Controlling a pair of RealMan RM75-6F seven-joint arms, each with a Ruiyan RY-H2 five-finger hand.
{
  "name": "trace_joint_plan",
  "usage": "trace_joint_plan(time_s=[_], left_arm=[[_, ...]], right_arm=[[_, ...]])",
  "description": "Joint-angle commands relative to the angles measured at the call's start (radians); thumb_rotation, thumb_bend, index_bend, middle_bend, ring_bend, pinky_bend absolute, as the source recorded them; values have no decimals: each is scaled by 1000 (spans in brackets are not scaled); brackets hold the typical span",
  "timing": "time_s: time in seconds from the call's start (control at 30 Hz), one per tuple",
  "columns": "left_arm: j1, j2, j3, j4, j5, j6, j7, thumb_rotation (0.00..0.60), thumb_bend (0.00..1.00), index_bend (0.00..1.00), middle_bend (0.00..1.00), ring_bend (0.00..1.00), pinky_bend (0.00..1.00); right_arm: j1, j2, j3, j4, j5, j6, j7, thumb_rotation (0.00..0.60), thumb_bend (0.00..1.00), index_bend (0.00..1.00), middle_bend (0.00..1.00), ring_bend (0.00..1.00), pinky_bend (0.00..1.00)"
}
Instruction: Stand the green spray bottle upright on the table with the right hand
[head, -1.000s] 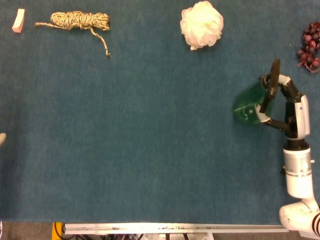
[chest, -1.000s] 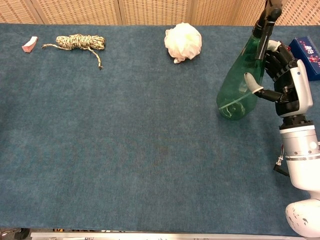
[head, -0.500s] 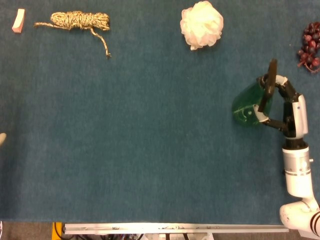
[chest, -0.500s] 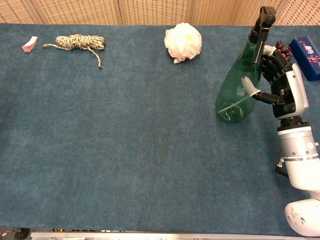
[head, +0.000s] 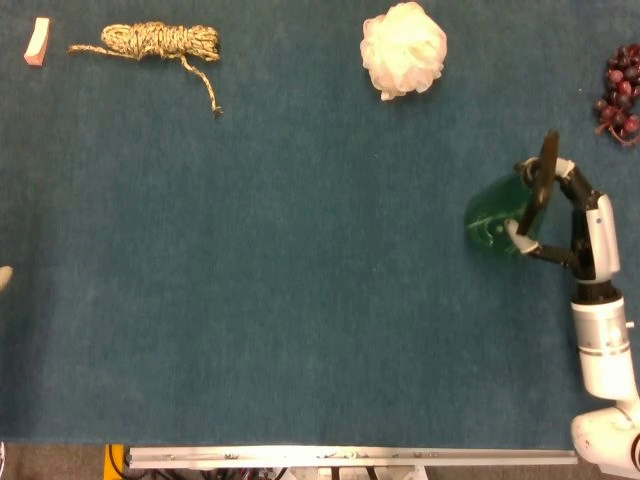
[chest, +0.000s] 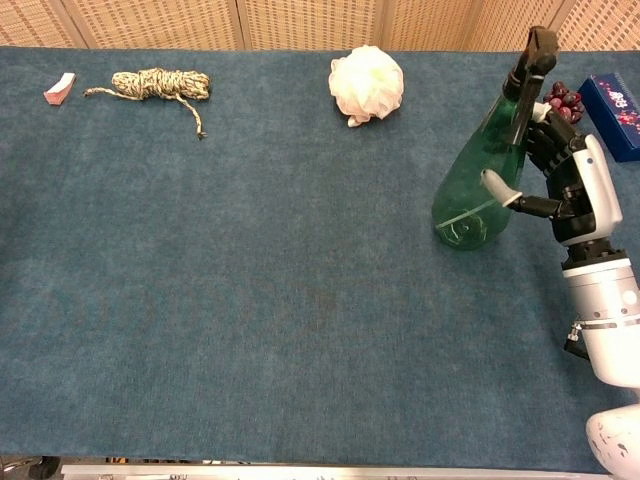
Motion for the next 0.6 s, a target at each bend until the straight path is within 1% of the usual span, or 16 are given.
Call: trace_joint_plan(time_s=[0.03, 0.13, 0.4, 0.6], left_arm=[[0, 0, 0, 0, 0, 0, 0, 600, 0, 0, 0, 0, 0], [0, 0, 0, 0, 0, 1, 0, 600, 0, 0, 0, 0, 0], [0, 0, 0, 0, 0, 0, 0, 600, 0, 0, 0, 0, 0], [0, 1, 0, -1, 0, 0, 0, 600, 0, 0, 0, 0, 0]], right_arm=[[-6, 12, -10, -10, -7, 3, -20, 600, 84, 452, 402, 290, 479], [-10, 24, -15, -24, -11, 5, -40, 600, 44, 412, 365, 252, 480], [-26, 51, -17, -65, -10, 17, -80, 600, 25, 379, 327, 209, 448], [-33, 65, -21, -78, -19, 32, -101, 600, 0, 305, 273, 168, 404]])
